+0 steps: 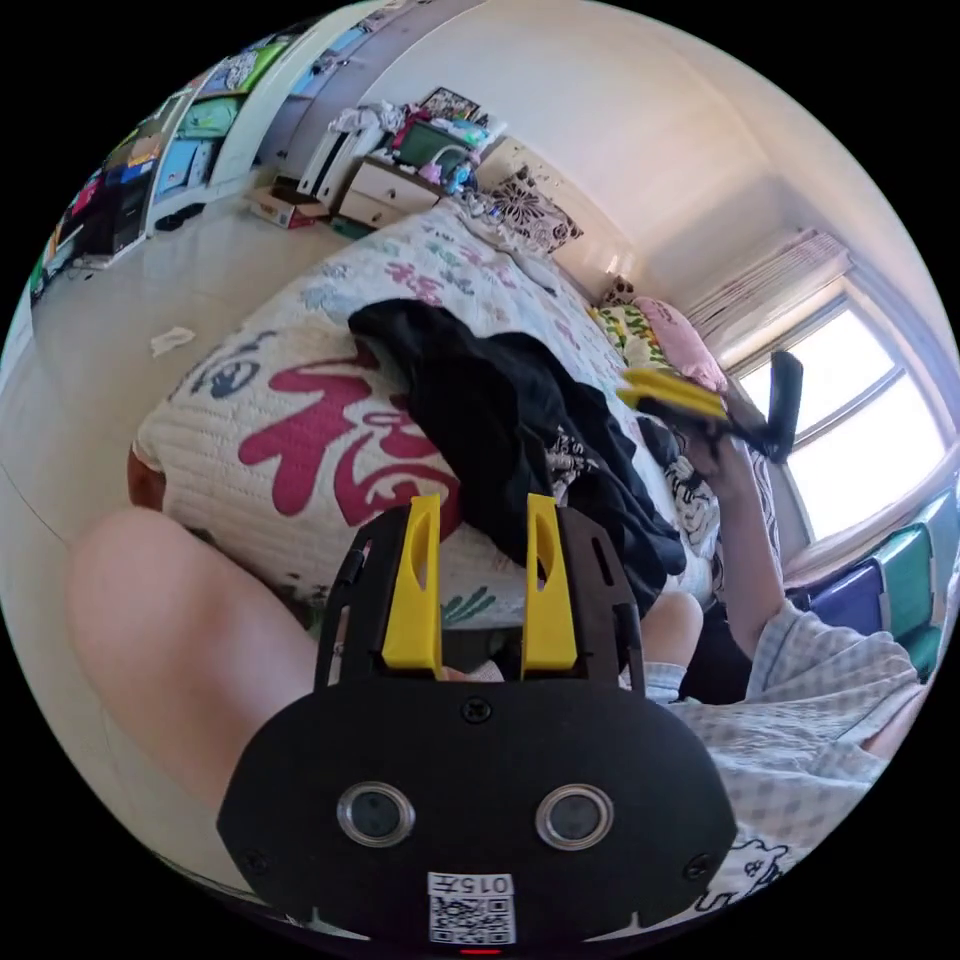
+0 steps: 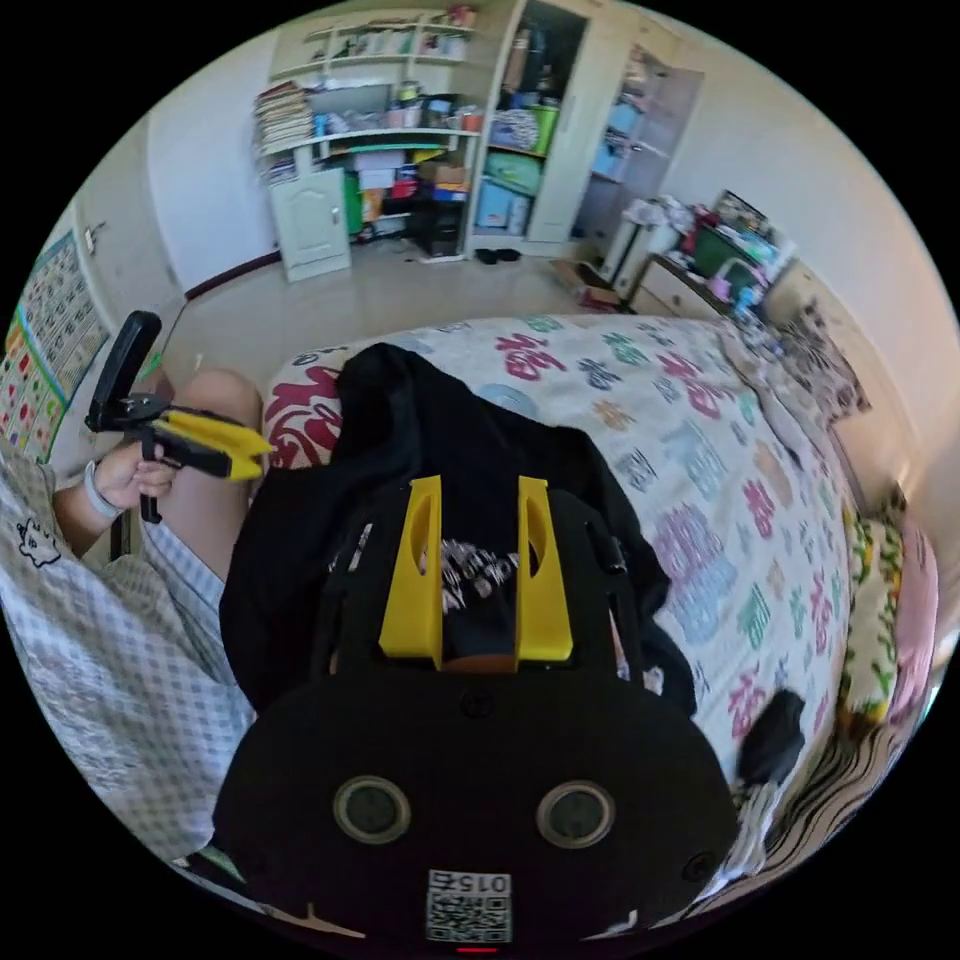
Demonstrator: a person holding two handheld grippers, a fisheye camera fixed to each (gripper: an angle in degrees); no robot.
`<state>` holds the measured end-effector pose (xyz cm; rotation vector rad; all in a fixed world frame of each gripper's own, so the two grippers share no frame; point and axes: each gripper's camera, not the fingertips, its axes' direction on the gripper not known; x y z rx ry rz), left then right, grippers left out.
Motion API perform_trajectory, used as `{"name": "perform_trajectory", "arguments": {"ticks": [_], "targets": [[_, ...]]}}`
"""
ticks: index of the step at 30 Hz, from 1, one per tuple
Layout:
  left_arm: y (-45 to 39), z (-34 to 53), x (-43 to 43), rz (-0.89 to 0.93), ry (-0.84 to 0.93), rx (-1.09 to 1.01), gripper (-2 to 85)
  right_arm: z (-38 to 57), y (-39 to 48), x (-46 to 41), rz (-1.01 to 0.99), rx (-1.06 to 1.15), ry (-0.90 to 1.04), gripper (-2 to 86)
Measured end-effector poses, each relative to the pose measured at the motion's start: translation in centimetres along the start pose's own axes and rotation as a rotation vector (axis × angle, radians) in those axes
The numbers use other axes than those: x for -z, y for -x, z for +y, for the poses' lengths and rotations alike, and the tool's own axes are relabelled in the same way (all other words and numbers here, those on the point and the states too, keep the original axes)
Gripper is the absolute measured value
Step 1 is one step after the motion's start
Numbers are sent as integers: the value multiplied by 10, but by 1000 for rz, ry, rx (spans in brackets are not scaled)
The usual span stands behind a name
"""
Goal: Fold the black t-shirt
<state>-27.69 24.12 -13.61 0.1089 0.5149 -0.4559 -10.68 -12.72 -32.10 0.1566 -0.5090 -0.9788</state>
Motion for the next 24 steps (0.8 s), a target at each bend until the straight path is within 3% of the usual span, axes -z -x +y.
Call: {"name": "perform_trajectory", "arguments": {"ticks": [5, 9, 15, 21, 24], "targets": [[1, 18, -16, 68, 46, 14, 120, -86, 38, -53, -142, 134, 42, 133], [7, 23, -26, 137, 69, 9, 93, -119, 60, -80, -67, 211, 108, 139], [9, 43, -2, 201, -2, -46, 16, -132, 39, -72, -69, 146, 99, 128], [13, 63, 64, 99, -145, -78, 1, -138, 42, -103, -141, 161, 290, 106], [21, 72, 94, 11, -199, -64, 0, -125, 36, -102, -154, 51, 284, 46]]}}
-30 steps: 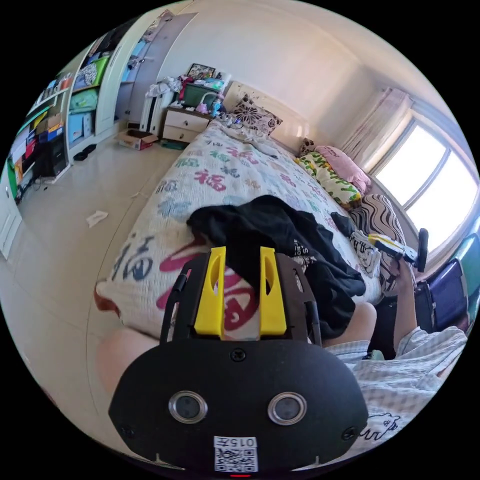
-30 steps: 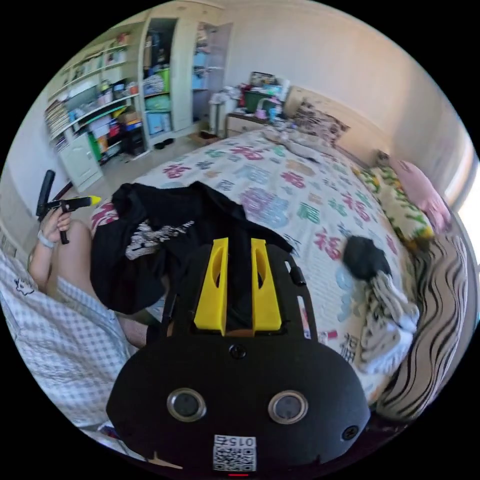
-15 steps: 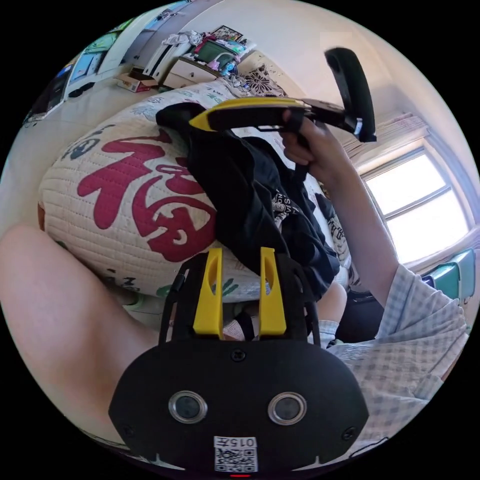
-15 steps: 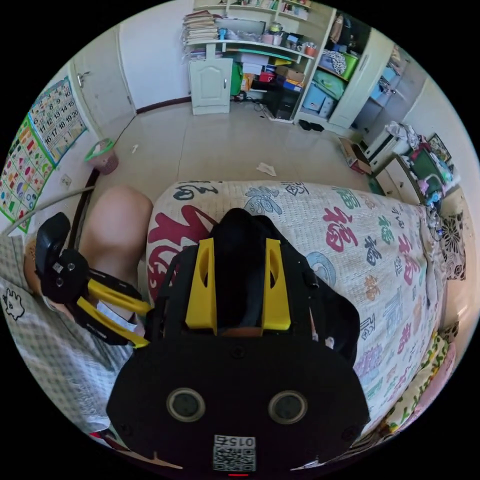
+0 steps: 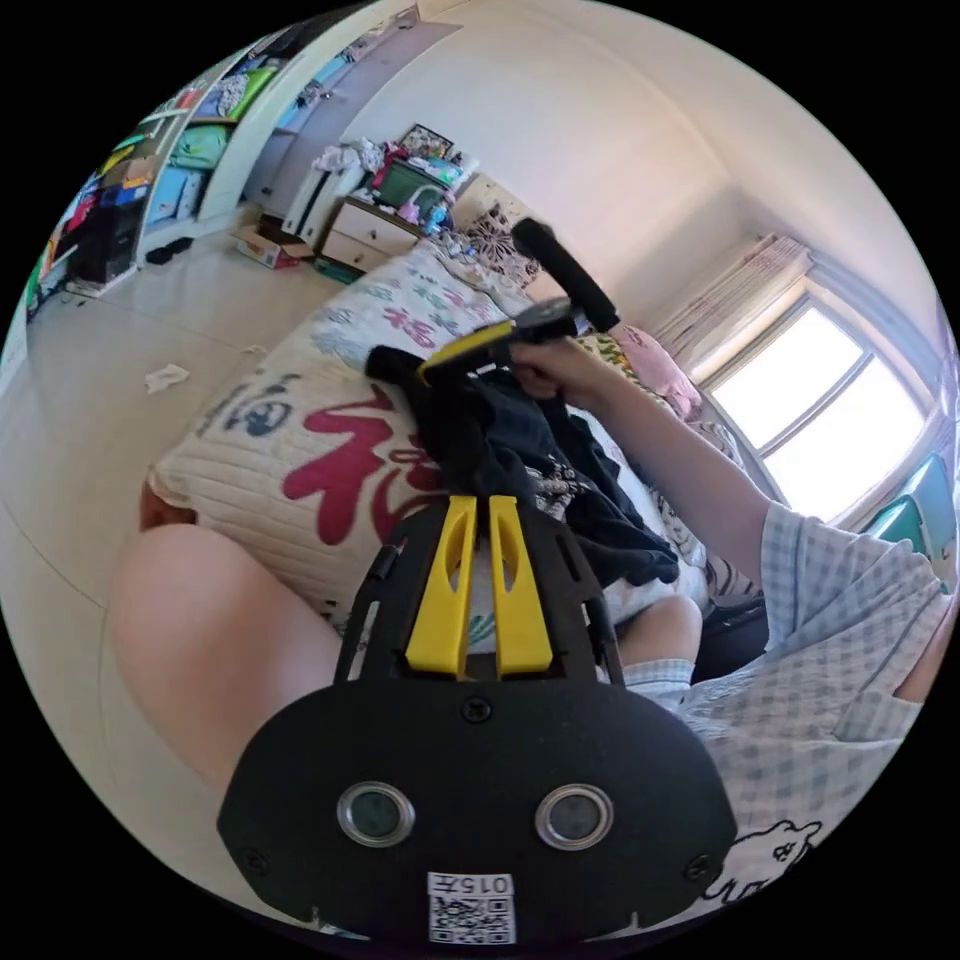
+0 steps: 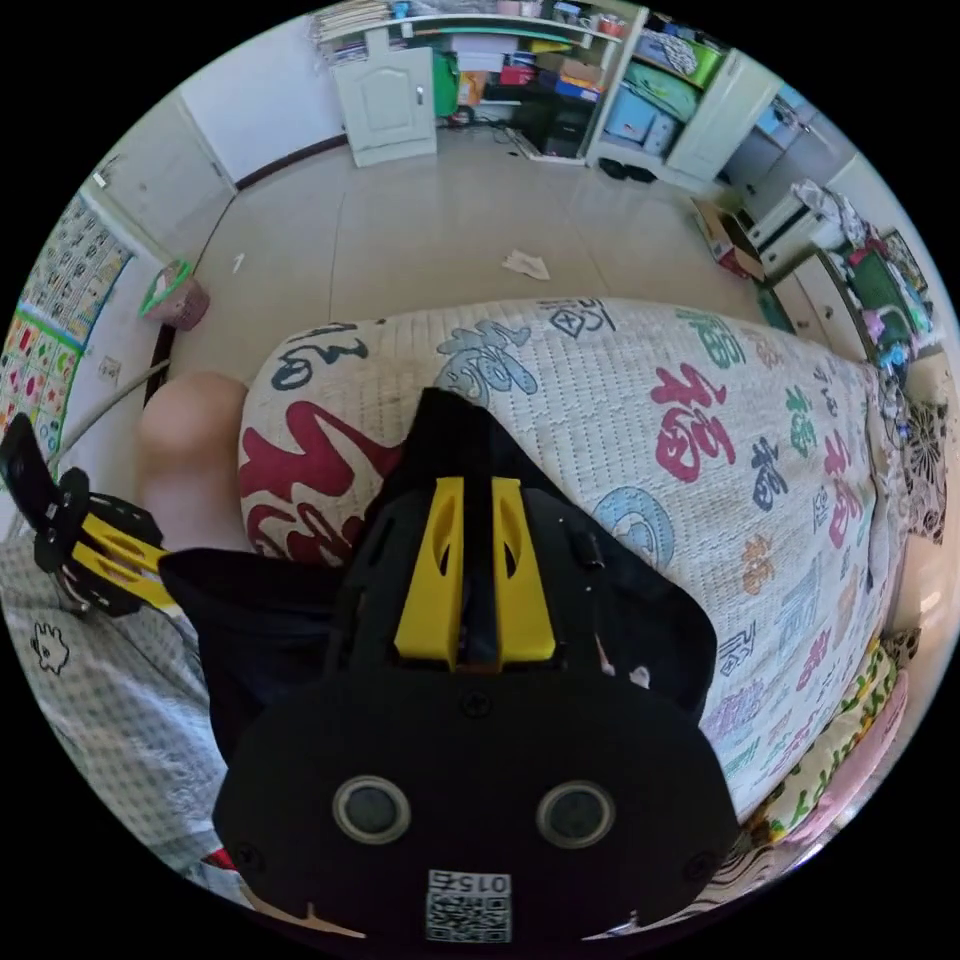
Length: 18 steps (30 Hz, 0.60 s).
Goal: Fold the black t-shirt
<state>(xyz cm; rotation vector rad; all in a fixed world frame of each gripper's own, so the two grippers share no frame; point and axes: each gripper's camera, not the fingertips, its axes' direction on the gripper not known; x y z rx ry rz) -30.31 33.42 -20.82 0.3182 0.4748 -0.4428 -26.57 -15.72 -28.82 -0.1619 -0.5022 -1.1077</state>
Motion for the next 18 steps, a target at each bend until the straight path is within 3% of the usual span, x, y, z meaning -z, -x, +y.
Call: {"name": "perform_trajectory", "arguments": {"ticks": [4, 8, 12, 18], "targets": [[-5, 0, 27, -42, -43, -24, 0, 61, -24, 55, -62, -200, -243, 37], [-48, -29, 61, -44, -187, -165, -1, 186, -40, 169, -65, -421, -639, 31], [-145, -67, 108, -51, -412, -399, 0, 311, 5, 284, 139, -513, -978, 28], [-272, -75, 197, 93, -746, -538, -1, 454, 110, 398, 471, -559, -1388, 27]]}}
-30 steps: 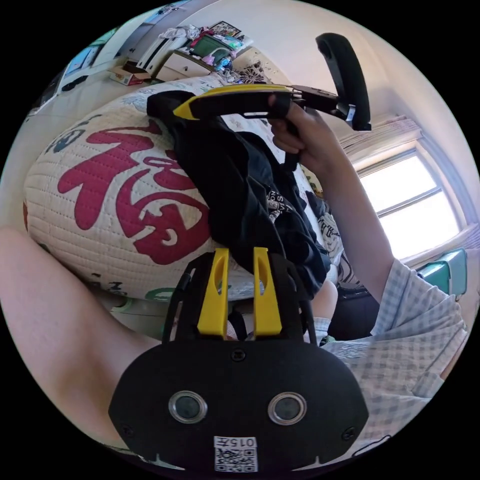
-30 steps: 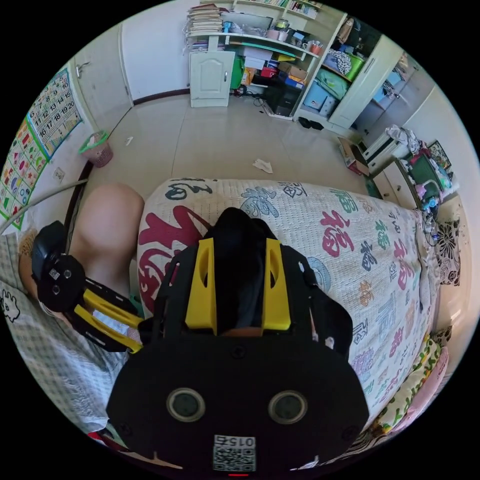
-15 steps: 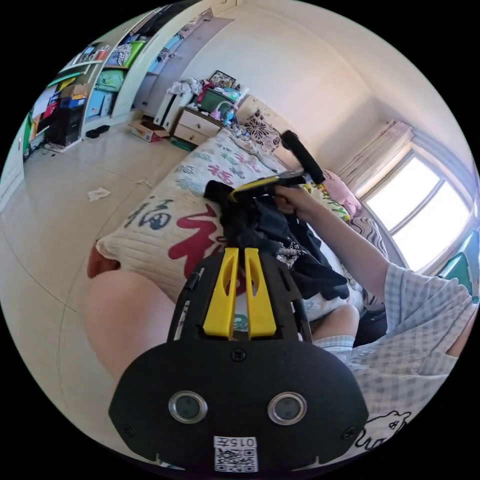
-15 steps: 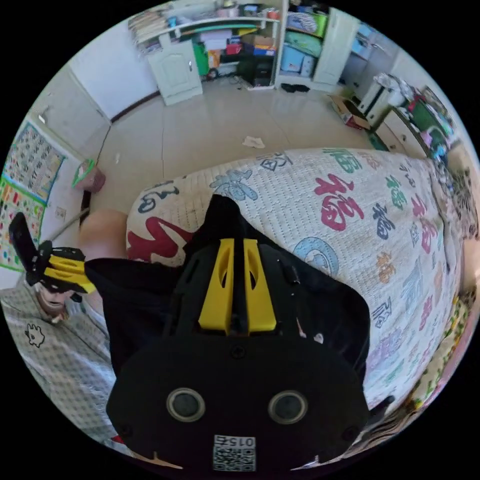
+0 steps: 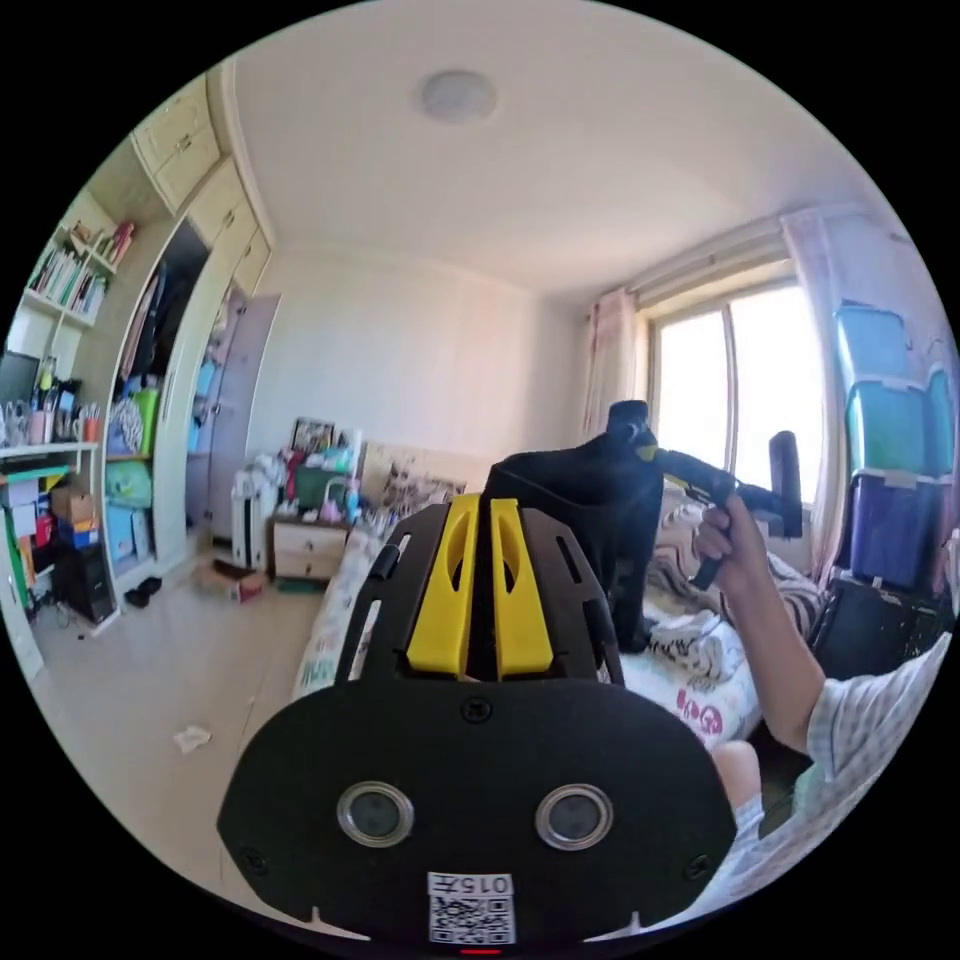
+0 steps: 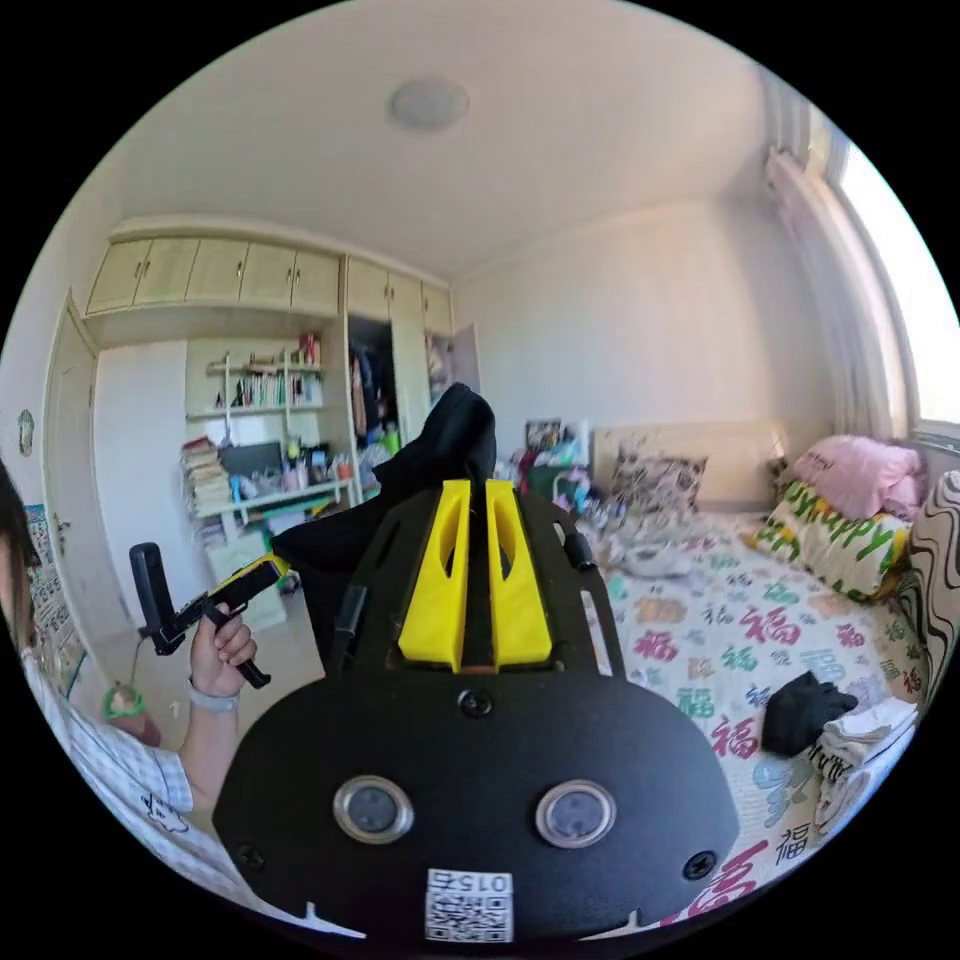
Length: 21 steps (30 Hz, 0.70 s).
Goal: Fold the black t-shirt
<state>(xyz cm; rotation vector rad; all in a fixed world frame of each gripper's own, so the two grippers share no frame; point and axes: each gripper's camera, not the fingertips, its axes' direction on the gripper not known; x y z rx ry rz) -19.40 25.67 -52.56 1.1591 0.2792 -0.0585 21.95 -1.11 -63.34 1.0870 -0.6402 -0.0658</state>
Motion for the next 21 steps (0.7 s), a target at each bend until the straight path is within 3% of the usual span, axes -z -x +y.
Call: {"name": "perform_trajectory", "arguments": {"ticks": [6, 12, 17, 21], "targets": [[-86, -56, 62, -32, -346, -17, -3, -18, 28, 130, 129, 23, -422, 26], [-127, -84, 96, -91, -586, -50, -4, -21, 45, 184, 215, 133, -585, 23], [-134, -104, 61, -125, -605, -128, -4, -25, 20, 184, 236, 188, -589, 21], [-116, -101, -40, -171, -447, -186, -3, -9, -32, 138, 314, 197, -478, 22]]}}
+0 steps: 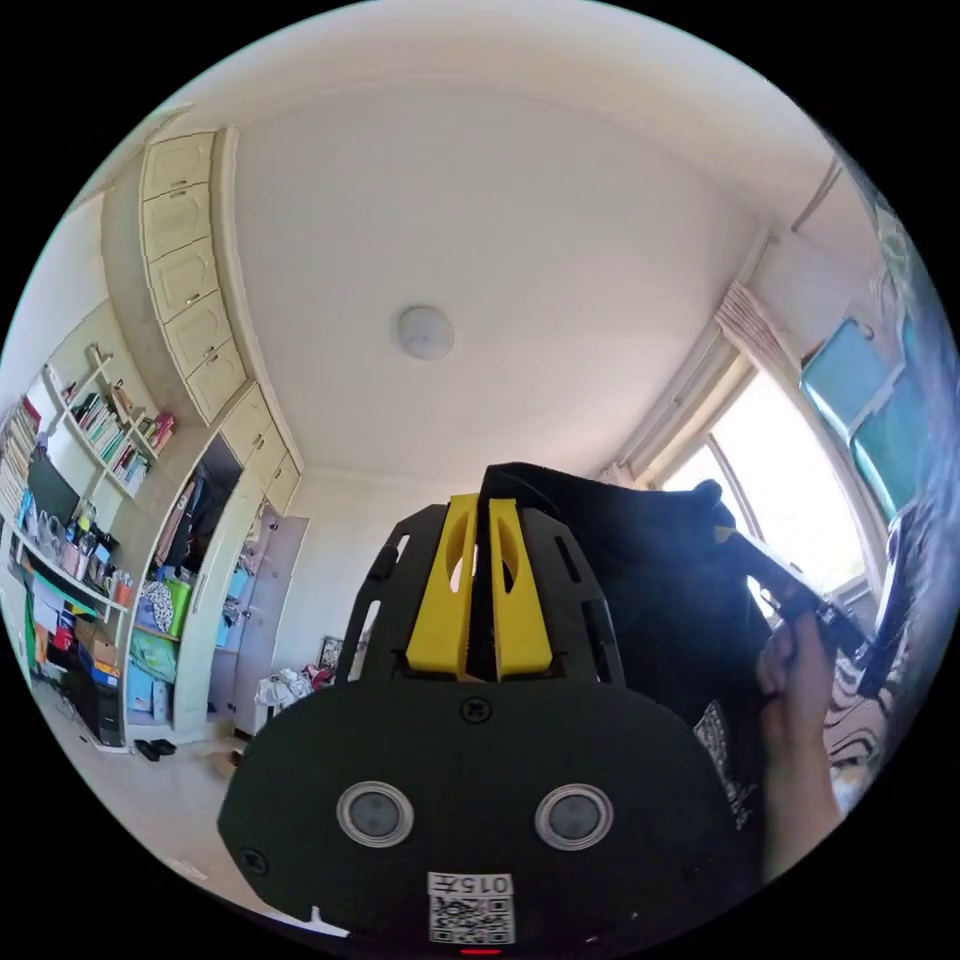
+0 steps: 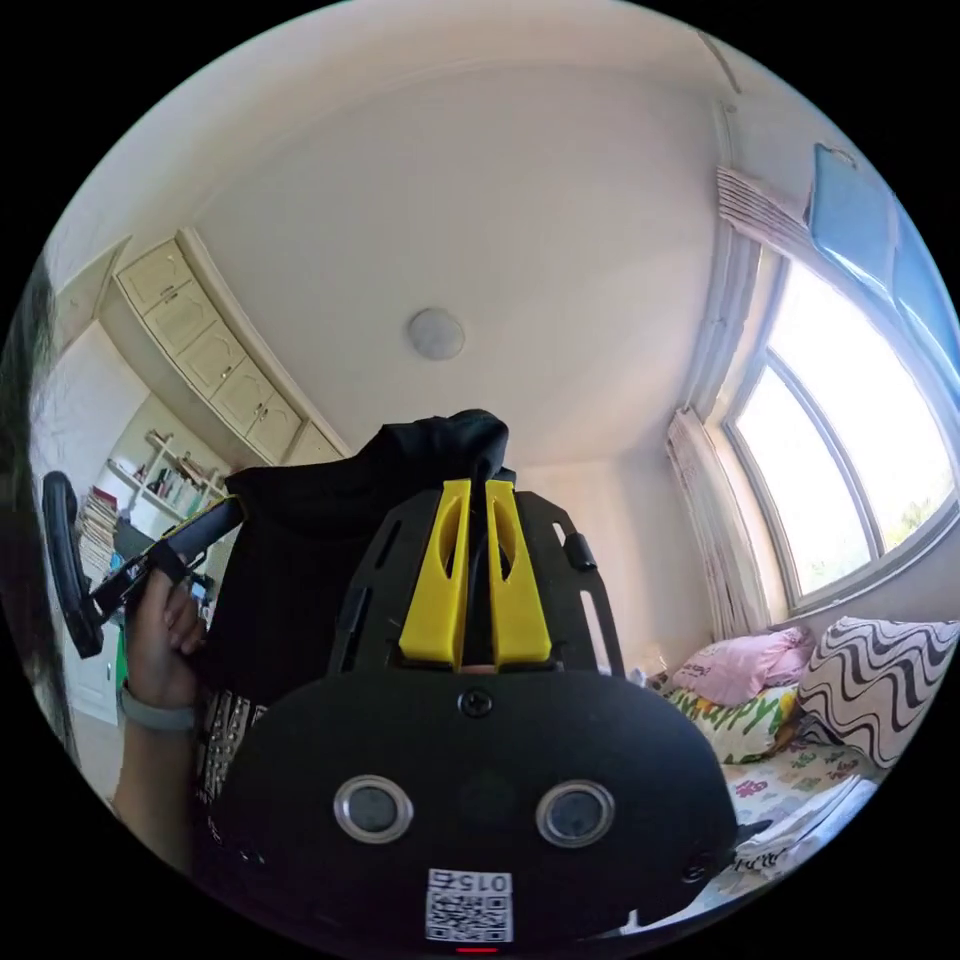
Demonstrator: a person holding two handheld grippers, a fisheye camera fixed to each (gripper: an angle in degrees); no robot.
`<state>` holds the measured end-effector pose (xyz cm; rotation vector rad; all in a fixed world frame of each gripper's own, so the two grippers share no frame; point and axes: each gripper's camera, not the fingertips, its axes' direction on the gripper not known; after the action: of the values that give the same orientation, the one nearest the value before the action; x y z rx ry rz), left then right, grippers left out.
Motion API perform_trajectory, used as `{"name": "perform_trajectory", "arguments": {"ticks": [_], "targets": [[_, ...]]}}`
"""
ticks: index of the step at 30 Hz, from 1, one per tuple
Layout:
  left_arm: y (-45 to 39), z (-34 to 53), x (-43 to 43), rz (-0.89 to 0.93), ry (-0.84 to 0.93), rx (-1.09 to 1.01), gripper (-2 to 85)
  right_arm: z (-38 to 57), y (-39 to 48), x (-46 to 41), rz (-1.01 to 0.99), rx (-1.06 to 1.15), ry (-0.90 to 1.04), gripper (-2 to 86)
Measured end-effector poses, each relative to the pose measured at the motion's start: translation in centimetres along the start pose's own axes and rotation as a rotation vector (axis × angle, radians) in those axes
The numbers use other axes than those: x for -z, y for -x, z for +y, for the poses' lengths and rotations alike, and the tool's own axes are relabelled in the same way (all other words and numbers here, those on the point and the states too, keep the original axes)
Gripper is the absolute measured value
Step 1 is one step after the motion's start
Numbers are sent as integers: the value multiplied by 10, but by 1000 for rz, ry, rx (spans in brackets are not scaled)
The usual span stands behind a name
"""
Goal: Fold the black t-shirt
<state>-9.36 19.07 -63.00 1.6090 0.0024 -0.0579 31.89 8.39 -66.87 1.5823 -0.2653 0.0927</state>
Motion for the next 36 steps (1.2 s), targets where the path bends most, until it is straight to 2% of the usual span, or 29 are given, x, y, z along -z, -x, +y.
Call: {"name": "perform_trajectory", "arguments": {"ticks": [4, 7, 9, 11, 13, 16, 19, 24, 27, 31, 32, 34, 36], "targets": [[4, 91, -117, 5, 266, -26, 1, 79, -46, -82, 42, -46, 249, 27], [5, 203, -236, -2, 554, -75, 13, 178, -95, -181, 46, -111, 594, 37], [14, 316, -320, -10, 947, -107, 32, 277, -149, -243, 30, -264, 909, 55], [31, 376, -337, -76, 1138, -95, 65, 332, -189, -249, -8, -398, 1031, 63], [48, 406, -318, 3, 1127, -82, 73, 363, -216, -232, -55, -426, 1061, 67], [75, 434, -266, 178, 1184, -62, 75, 401, -235, -190, -141, -315, 1212, 74], [102, 456, -209, 244, 1367, -27, 77, 433, -239, -134, -244, -268, 1393, 87], [158, 493, -111, 209, 1664, 294, 89, 474, -235, -42, -353, -364, 1658, 123], [178, 510, -74, 217, 1739, 513, 92, 497, -241, -12, -358, -458, 1755, 126], [175, 520, -70, 210, 1712, 524, 92, 537, -227, -6, -473, -499, 1871, 124], [172, 523, -76, 237, 1726, 515, 88, 546, -223, -9, -441, -463, 1887, 121], [163, 535, -86, 368, 1771, 544, 68, 551, -224, -15, -346, -402, 1917, 78], [154, 553, -89, 385, 1792, 489, 15, 543, -230, -18, -444, -506, 1819, 10]]}}
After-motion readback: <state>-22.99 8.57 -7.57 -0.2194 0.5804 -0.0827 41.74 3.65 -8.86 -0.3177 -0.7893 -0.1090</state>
